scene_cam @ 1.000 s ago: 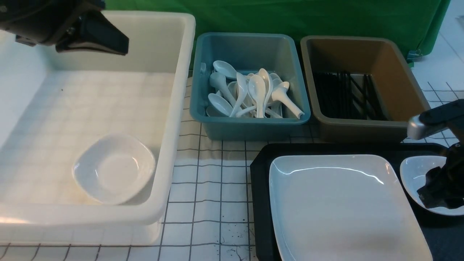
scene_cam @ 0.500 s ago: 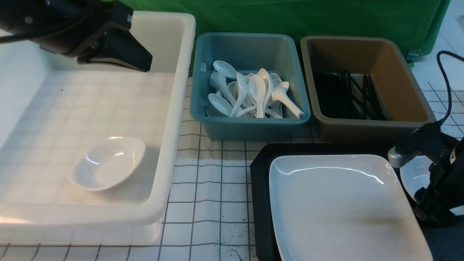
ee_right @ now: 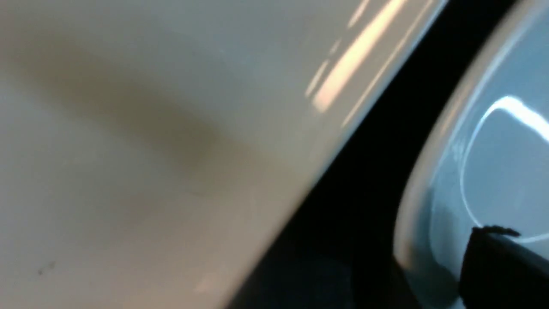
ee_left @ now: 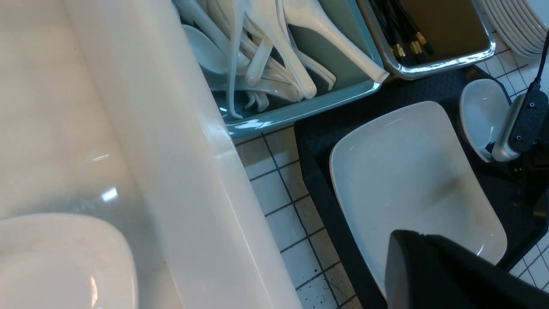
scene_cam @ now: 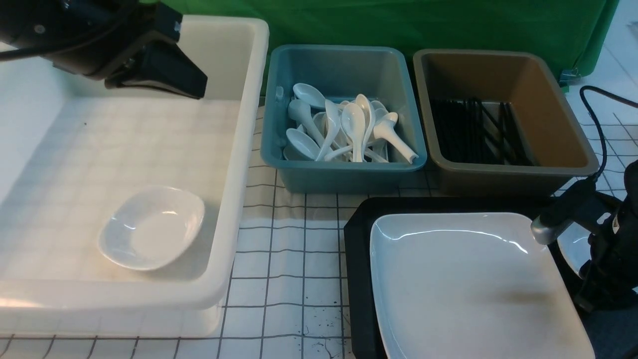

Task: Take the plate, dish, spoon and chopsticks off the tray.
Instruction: Use the right arm to grab a small plate from the dinner plate

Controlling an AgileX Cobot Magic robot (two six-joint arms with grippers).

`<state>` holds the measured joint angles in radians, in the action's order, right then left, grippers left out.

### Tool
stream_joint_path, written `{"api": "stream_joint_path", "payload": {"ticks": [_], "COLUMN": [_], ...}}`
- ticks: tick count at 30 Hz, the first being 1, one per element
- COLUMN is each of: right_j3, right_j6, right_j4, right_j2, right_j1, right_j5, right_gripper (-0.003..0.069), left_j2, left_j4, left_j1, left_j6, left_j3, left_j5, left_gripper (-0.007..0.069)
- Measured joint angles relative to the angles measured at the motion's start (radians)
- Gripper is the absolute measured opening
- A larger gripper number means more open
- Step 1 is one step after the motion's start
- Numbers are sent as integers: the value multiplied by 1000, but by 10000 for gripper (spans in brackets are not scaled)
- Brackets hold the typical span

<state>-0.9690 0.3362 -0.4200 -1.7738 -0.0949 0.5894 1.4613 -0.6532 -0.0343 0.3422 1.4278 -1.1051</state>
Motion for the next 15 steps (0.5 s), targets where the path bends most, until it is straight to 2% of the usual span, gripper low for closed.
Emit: {"api": "stream_joint_path", "payload": {"ticks": [3,9,12,15], "right_j3": [-2,-3,-3,-3], "right_j6": [5,-10,-22,-72], "right_j4": [-1,-1,0,-6], "right_j2": [-6,7,31,114], "right_j1": [-8,-11,-24,-63], "right_j5": [-7,-3,3,34], "right_gripper": [234,227,193,125], "left_j2": [-2,-2,-2,-2], "left_j4": [0,7,7,10], "left_j1": [0,0,0,0], "left_j6": [0,0,1,3], "left_j3": [-31,-48,-48,-48], "left_j5": [34,65,77,91], "left_gripper": [20,20,20,20]}}
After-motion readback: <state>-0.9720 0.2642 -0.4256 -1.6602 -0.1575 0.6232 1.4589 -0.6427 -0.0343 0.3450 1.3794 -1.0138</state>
